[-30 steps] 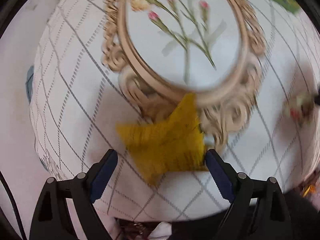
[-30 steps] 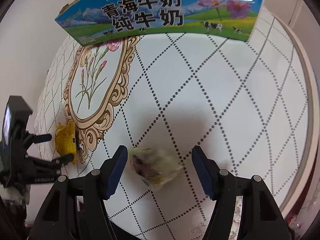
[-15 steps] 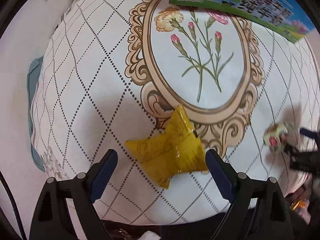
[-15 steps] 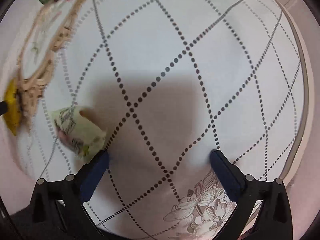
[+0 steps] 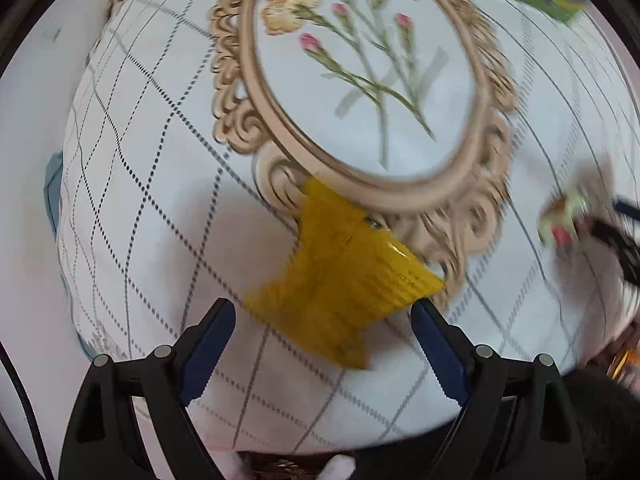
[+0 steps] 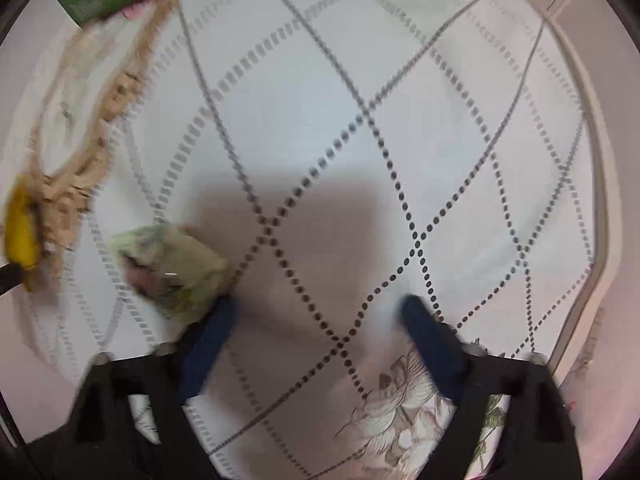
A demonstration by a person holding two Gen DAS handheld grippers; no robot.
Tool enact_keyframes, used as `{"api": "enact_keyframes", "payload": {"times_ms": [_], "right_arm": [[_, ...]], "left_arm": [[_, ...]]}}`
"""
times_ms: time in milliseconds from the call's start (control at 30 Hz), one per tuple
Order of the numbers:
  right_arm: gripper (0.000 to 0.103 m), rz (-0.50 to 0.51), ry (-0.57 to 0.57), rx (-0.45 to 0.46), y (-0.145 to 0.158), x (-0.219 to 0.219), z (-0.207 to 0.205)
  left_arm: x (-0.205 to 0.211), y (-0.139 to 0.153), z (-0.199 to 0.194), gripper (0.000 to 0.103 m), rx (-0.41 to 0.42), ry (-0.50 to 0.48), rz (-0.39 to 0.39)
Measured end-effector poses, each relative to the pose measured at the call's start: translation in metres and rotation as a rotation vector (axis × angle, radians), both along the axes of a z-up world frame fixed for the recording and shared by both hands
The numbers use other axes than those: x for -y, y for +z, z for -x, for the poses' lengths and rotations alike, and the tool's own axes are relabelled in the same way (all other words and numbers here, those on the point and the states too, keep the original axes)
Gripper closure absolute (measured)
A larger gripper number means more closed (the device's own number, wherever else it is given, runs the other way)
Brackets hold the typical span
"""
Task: Organize snacks
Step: 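Grasp the yellow packet with left tool while right tool grasps the small portrait-print packet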
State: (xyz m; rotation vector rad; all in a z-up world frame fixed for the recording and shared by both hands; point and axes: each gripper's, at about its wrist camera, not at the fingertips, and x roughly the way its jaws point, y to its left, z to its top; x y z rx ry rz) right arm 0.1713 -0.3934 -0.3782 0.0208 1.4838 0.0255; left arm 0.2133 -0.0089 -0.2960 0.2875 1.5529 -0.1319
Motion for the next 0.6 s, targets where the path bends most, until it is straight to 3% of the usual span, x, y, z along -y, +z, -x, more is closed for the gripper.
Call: {"api": "enact_keyframes", "payload": {"times_ms": [100,233,400,500,533,600], "right_arm": [[0.028,-0.147,-0.036,0.057,0.029,0.002,0.006],[0.028,-0.266,-0.042,0.068,0.046,-0.011,-0.001],[0.028,-0.295,-0.090,-0.014,0.020,-0.022,-0.013],[0.035,-0.230,-0.063,-0.016,0.005,-0.035,-0.016],[0.036,-0.212,-0.046,-0.014,0.000,-0.043,-0.021],[0.040,-0.164,-0.008,-0.002,0.001,-0.052,-0.020]], "left_arm": [[-0.012,-0.003,-0.024,0.013,0.002,0.099,0.048],[-0.027,0.000,-0.037,0.013,-0.013,0.202,0.137],[-0.033,-0.008,-0.032,0.013,-0.062,0.251,0.192],[-0.042,-0.015,-0.031,0.013,-0.074,0.309,0.226],[-0.045,-0.015,-0.030,0.016,-0.046,0.338,0.244],[-0.051,-0.015,-0.028,0.047,-0.002,0.372,0.238]]}}
